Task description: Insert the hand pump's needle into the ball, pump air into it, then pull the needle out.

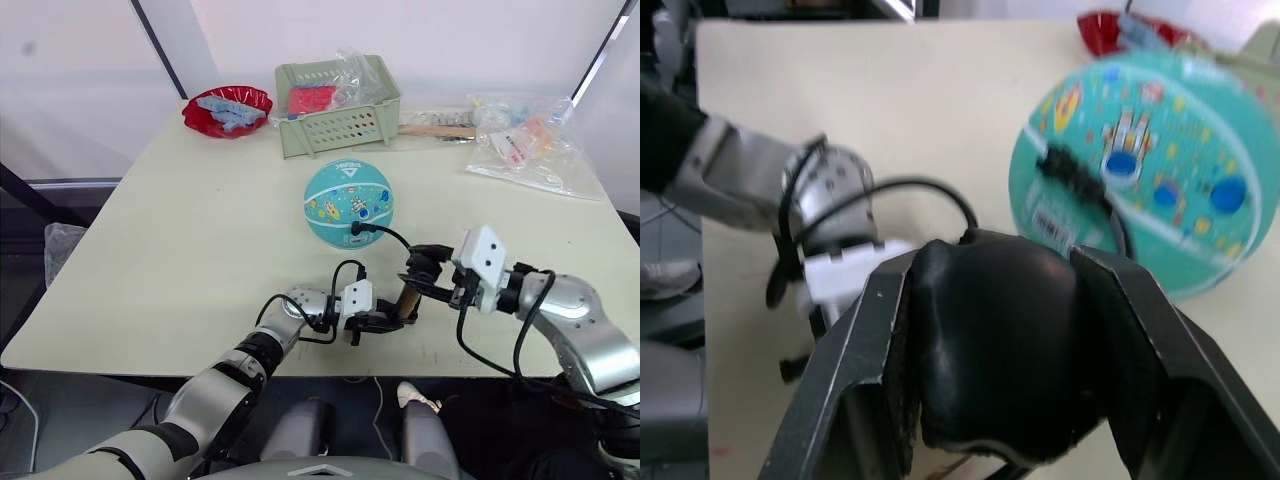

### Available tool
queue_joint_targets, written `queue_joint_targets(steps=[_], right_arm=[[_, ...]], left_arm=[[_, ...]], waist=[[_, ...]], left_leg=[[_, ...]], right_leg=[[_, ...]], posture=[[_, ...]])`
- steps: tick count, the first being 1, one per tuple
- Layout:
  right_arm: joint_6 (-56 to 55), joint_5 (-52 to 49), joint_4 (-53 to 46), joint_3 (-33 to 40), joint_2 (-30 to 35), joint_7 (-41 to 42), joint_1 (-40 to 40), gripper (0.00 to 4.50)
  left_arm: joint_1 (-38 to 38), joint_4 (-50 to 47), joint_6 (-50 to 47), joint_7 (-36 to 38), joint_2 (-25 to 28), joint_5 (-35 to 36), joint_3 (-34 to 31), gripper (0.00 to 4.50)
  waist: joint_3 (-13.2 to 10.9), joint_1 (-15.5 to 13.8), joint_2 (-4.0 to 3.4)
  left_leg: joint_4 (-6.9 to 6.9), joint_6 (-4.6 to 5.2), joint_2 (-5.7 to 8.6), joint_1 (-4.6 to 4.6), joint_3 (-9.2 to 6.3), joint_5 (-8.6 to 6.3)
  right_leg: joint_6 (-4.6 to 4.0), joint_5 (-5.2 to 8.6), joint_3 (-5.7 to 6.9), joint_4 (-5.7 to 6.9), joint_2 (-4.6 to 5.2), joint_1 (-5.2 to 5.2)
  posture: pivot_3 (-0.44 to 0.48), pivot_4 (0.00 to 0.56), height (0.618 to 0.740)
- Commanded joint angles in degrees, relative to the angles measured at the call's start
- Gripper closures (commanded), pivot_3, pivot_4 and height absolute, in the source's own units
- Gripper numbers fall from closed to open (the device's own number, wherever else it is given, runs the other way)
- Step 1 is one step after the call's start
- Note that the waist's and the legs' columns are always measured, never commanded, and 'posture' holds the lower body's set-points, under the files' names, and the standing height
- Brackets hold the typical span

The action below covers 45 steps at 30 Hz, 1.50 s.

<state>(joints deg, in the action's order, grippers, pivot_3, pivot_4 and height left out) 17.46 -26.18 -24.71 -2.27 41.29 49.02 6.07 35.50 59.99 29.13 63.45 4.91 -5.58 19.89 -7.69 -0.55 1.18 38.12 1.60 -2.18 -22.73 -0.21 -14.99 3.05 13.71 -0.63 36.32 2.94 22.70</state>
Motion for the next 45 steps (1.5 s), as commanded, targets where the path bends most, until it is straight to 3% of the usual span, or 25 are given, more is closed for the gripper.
queue_joint_targets(steps=[1,9,15,28,34,45], right_arm=[[0.4,2.8,2.1,-1.8,-0.1,0.3,-1.3,2.56],[8.8,-9.4,-2.7,8.4,3.5,1.2,6.8,2.56],[17.5,-19.7,-3.3,16.2,9.9,2.2,15.9,2.56],[28.1,-32.6,0.3,24.1,18.3,0.7,28.2,2.56],[27.9,-29.4,-2.2,22.2,18.3,2.0,22.1,2.56],[16.2,-15.5,-4.2,11.8,11.1,1.9,8.0,2.56]], left_arm=[[-2.4,4.9,-2.2,0.1,1.4,-3.3,1.7,3.47],[-2.3,5.2,-2.2,0.1,1.4,-3.4,1.8,3.47],[-2.2,5.3,-2.1,0.0,1.3,-3.4,1.8,3.47],[-2.1,5.5,-2.2,-0.1,0.9,-3.4,1.8,3.47],[-2.4,5.3,-2.1,-0.1,0.9,-3.4,1.8,3.47],[-2.6,5.0,-2.1,-0.2,1.0,-3.3,1.8,3.47]], waist=[[0.0,0.0,0.01],[-0.3,-0.2,-0.14],[-0.7,-0.2,-0.37],[-0.9,-0.3,-0.40],[-0.9,-0.3,-0.43],[-0.5,-0.1,-0.22]], left_leg=[[0.00,0.00,0.00,0.00,-0.01,0.00],[0.01,0.00,-0.01,-0.11,-0.01,0.00],[0.00,0.00,0.03,-0.20,-0.02,0.00],[-0.01,0.00,-0.01,-0.27,-0.09,0.00],[-0.01,0.00,0.00,-0.37,-0.08,0.00],[-0.06,0.00,0.00,-0.15,-0.07,0.00]], right_leg=[[0.00,0.00,0.01,0.00,-0.02,0.00],[-0.24,-0.14,0.01,-0.01,0.03,0.02],[-0.25,-0.16,0.04,-0.08,0.08,0.03],[-0.23,-0.17,0.11,-0.16,0.20,0.04],[-0.25,-0.18,0.10,-0.19,0.24,0.11],[-0.17,-0.14,0.12,-0.24,0.13,-0.03]], posture=[[0.000,0.150,0.736],[0.000,0.150,0.736],[0.000,0.150,0.736],[0.000,0.150,0.736],[0.000,0.150,0.736],[0.000,0.150,0.736]])
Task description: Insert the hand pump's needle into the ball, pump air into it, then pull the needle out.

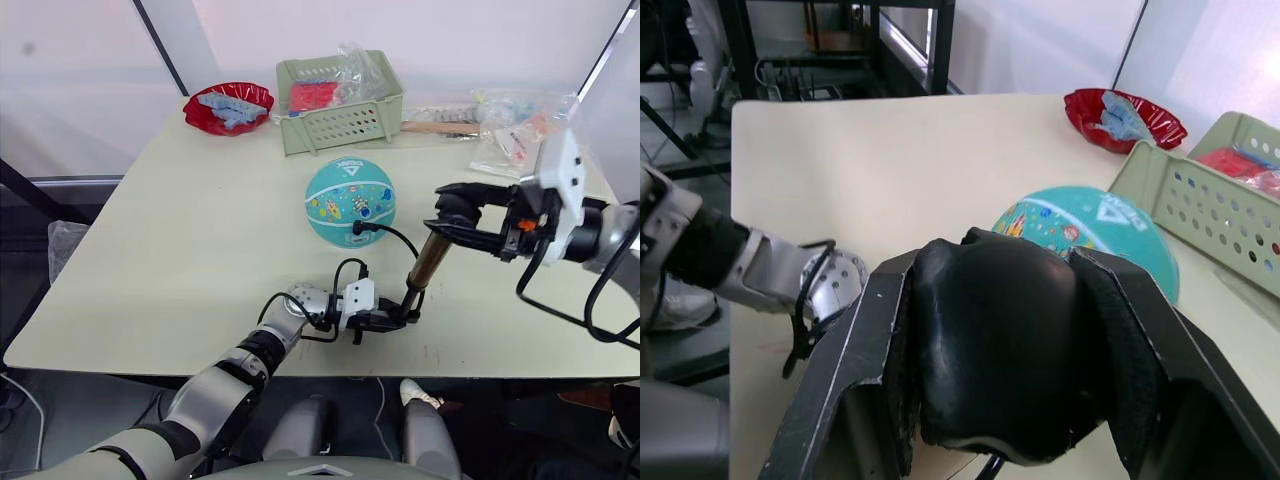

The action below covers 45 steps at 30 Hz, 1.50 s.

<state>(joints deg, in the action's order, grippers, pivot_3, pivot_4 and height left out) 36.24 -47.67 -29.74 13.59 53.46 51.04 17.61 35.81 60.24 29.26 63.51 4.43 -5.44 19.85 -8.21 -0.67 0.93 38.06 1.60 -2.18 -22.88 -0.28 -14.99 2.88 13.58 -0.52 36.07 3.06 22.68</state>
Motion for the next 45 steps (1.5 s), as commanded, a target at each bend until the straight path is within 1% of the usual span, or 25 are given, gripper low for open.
queue_joint_targets(steps=[1,4,7,9,13,18,22,26,36,42,45], right_arm=[[-3.2,6.7,0.9,-4.6,-1.5,-0.1,-4.2,2.56],[-9.3,13.4,3.5,-10.0,-5.6,-1.0,-9.2,2.56],[-14.3,19.2,5.2,-14.2,-8.5,-1.3,-11.6,2.56],[-15.9,20.5,6.0,-15.3,-10.7,-2.3,-12.2,2.56],[-18.2,23.3,7.4,-16.4,-11.1,-1.5,-12.9,2.56],[-15.1,18.8,5.4,-12.1,-9.7,-0.6,-10.2,2.56],[-10.9,13.4,3.4,-7.5,-7.5,-0.1,-5.9,2.56],[-5.1,7.0,1.5,-2.9,-3.7,0.2,-0.1,2.56],[5.1,-5.9,3.3,6.2,4.9,0.9,10.7,2.56],[8.6,-10.6,3.2,7.9,6.7,-1.2,14.7,2.56],[8.6,-9.2,1.3,6.4,6.0,-1.3,11.6,2.56]], left_arm=[[-2.9,4.8,-2.2,-0.3,1.5,-3.5,1.8,3.47],[-2.9,4.8,-2.3,-0.3,1.5,-3.5,1.8,3.47],[-2.9,4.8,-2.2,-0.3,1.6,-3.6,1.9,3.47],[-2.9,4.8,-2.2,-0.3,1.6,-3.6,1.9,3.47],[-2.7,4.9,-2.1,-0.3,1.5,-3.6,1.9,3.47],[-2.6,5.1,-2.1,-0.2,1.6,-3.6,2.0,3.47],[-2.6,5.3,-1.9,-0.2,1.6,-3.7,2.0,3.47],[-2.7,5.4,-1.7,-0.2,1.7,-3.8,2.1,3.47],[-2.6,5.6,-1.5,-0.1,1.4,-3.8,2.3,3.47],[-2.6,5.5,-1.5,-0.4,1.4,-3.8,2.1,3.47],[-2.7,5.5,-1.5,-0.4,1.5,-3.8,2.2,3.47]], waist=[[0.1,0.0,0.04],[0.3,0.0,0.25],[0.5,0.1,0.19],[0.6,0.1,0.21],[0.6,0.0,0.18],[0.6,0.0,0.14],[0.5,-0.1,0.14],[0.3,-0.1,-0.13],[0.1,-0.1,-0.24],[0.0,-0.1,-0.27],[0.0,-0.1,-0.30]], left_leg=[[0.00,0.00,0.00,0.00,0.01,0.00],[-0.02,0.00,0.03,0.00,0.01,0.00],[-0.04,0.00,0.03,0.04,0.01,0.00],[-0.04,0.00,0.03,0.07,0.03,0.00],[-0.04,0.00,0.00,0.09,0.00,0.00],[-0.04,0.00,0.00,0.07,0.00,0.00],[-0.04,0.00,0.02,-0.03,0.01,0.00],[-0.03,0.00,0.05,-0.09,0.02,0.00],[-0.04,0.00,0.03,-0.12,0.00,0.00],[-0.04,0.00,-0.01,-0.12,0.00,0.00],[-0.04,0.00,-0.02,-0.13,0.01,0.00]], right_leg=[[0.00,0.00,-0.01,0.00,0.00,0.00],[-0.03,-0.02,0.00,-0.04,-0.06,-0.01],[-0.04,-0.02,0.00,-0.08,-0.09,-0.04],[-0.01,0.00,-0.01,-0.08,-0.11,-0.05],[0.00,0.00,0.01,-0.08,-0.17,-0.06],[-0.08,-0.04,0.01,-0.08,-0.17,-0.05],[-0.09,-0.05,0.01,-0.10,-0.14,-0.03],[-0.11,-0.06,-0.01,-0.11,-0.09,0.00],[-0.11,-0.06,0.01,-0.12,-0.04,0.01],[-0.10,-0.07,0.01,-0.12,0.02,0.01],[-0.10,-0.07,-0.01,-0.12,0.05,0.02]], posture=[[0.000,0.150,0.736],[0.000,0.150,0.736],[0.000,0.150,0.736],[0.000,0.150,0.736],[0.000,0.150,0.736],[0.000,0.150,0.736],[0.000,0.150,0.736],[0.000,0.150,0.736],[0.000,0.150,0.736],[0.000,0.150,0.736],[0.000,0.150,0.736]])
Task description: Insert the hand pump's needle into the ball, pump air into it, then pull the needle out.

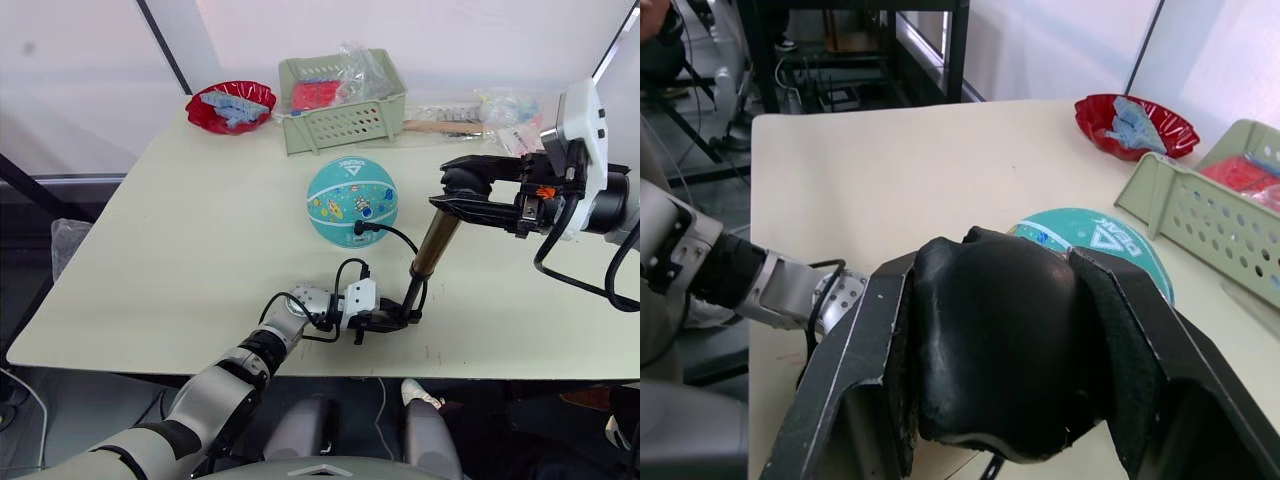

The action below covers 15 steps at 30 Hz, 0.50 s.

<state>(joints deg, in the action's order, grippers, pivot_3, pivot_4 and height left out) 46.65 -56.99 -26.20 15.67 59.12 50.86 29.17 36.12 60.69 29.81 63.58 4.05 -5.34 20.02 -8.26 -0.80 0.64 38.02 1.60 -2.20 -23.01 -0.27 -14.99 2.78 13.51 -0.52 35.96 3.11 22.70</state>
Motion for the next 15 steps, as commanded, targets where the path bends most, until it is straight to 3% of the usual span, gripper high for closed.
queue_joint_targets(steps=[1,15], right_arm=[[-2.4,1.5,-2.8,3.6,0.0,-0.9,-1.6,2.56],[-19.9,24.0,-1.2,-13.7,-10.9,-0.6,-23.0,2.56]], left_arm=[[-3.1,5.0,-2.1,-0.5,1.8,-3.9,2.0,3.47],[-3.1,4.9,-2.3,-0.7,2.1,-3.7,1.9,3.47]], waist=[[0.0,0.0,0.00],[0.8,0.1,0.50]], left_leg=[[0.00,0.00,0.00,0.00,0.00,0.00],[-0.06,0.00,0.02,0.19,-0.03,0.00]], right_leg=[[0.00,0.00,0.00,0.00,0.00,0.00],[0.01,0.03,0.03,-0.01,-0.19,-0.08]], posture=[[0.000,0.150,0.736],[0.000,0.150,0.736]])
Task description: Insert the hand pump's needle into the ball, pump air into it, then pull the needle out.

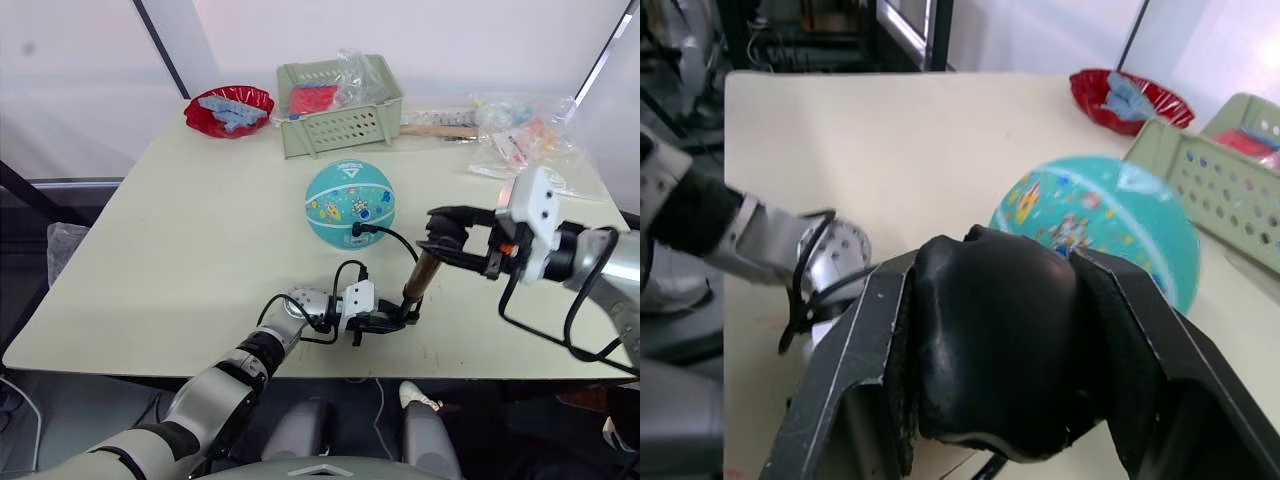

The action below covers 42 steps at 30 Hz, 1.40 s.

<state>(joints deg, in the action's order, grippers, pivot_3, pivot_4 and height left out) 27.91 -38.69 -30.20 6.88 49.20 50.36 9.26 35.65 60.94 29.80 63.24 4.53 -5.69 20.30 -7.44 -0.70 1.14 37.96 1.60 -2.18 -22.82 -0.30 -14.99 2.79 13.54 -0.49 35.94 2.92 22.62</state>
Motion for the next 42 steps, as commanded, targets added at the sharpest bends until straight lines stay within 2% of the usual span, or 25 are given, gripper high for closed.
queue_joint_targets(steps=[1,6,9,14,21,29,33,38,42], right_arm=[[-2.4,7.2,3.4,-6.4,-1.7,0.0,-3.8,2.56],[-7.7,13.4,6.8,-10.8,-4.1,0.2,-6.1,2.56],[-6.5,11.4,5.7,-9.8,-5.0,0.4,-5.5,2.56],[-2.4,5.7,3.9,-4.5,-3.7,1.1,-0.9,2.56],[8.9,-7.9,1.4,5.6,1.8,1.2,10.8,2.56],[16.6,-17.2,3.2,12.5,7.7,0.6,19.9,2.56],[19.4,-22.2,4.2,14.5,8.3,-1.4,23.9,2.56],[20.0,-20.4,2.3,12.2,8.8,-1.4,21.9,2.56],[16.8,-14.2,0.0,7.5,8.1,0.4,16.1,2.56]], left_arm=[[-2.6,4.6,-2.3,-0.4,1.6,-3.4,1.5,3.47],[-2.6,4.6,-2.2,-0.5,1.8,-3.3,1.5,3.47],[-2.6,4.5,-2.3,-0.6,1.8,-3.2,1.4,3.47],[-2.4,4.7,-2.5,-0.6,2.0,-3.2,1.2,3.47],[-2.4,5.0,-2.6,-0.6,1.8,-3.1,1.2,3.47],[-2.1,5.2,-2.6,-0.7,1.4,-3.1,1.2,3.47],[-1.9,5.4,-2.4,-0.8,1.4,-3.3,1.3,3.47],[-2.2,5.5,-1.9,-0.6,1.8,-3.5,1.7,3.47],[-2.4,5.4,-2.0,-0.6,1.7,-3.3,1.6,3.47]], waist=[[0.1,0.0,0.02],[0.2,0.0,0.10],[0.3,0.0,0.04],[0.2,0.0,0.03],[-0.3,-0.1,-0.29],[-0.5,-0.1,-0.48],[-0.5,-0.1,-0.54],[-0.6,-0.1,-0.54],[-0.5,-0.1,-0.51]], left_leg=[[0.00,0.00,0.00,0.01,0.02,0.00],[0.00,0.00,0.00,0.05,0.02,0.00],[0.00,0.00,0.00,0.04,0.03,0.00],[0.00,0.00,0.00,0.02,0.03,0.00],[0.00,0.00,0.04,-0.11,0.02,0.00],[-0.02,0.00,0.04,-0.12,0.05,0.00],[-0.01,0.00,0.00,-0.12,0.04,0.00],[-0.02,0.00,0.00,-0.17,0.06,0.00],[-0.03,0.00,0.01,-0.14,0.05,0.00]], right_leg=[[0.00,0.00,-0.02,0.00,0.00,0.00],[0.01,0.00,-0.02,0.00,-0.03,0.00],[0.00,0.00,-0.02,0.00,-0.04,0.00],[-0.01,-0.01,-0.02,0.00,-0.04,0.00],[-0.03,-0.02,-0.02,0.00,0.04,0.04],[-0.03,-0.03,-0.04,0.00,0.08,0.06],[-0.03,-0.03,-0.05,0.00,0.10,0.07],[-0.03,-0.03,-0.07,-0.01,0.16,0.09],[-0.03,-0.03,-0.05,0.00,0.14,0.07]], posture=[[0.000,0.150,0.736],[0.000,0.150,0.736],[0.000,0.150,0.736],[0.000,0.150,0.736],[0.000,0.150,0.736],[0.000,0.150,0.736],[0.000,0.150,0.736],[0.000,0.150,0.736],[0.000,0.150,0.736]])
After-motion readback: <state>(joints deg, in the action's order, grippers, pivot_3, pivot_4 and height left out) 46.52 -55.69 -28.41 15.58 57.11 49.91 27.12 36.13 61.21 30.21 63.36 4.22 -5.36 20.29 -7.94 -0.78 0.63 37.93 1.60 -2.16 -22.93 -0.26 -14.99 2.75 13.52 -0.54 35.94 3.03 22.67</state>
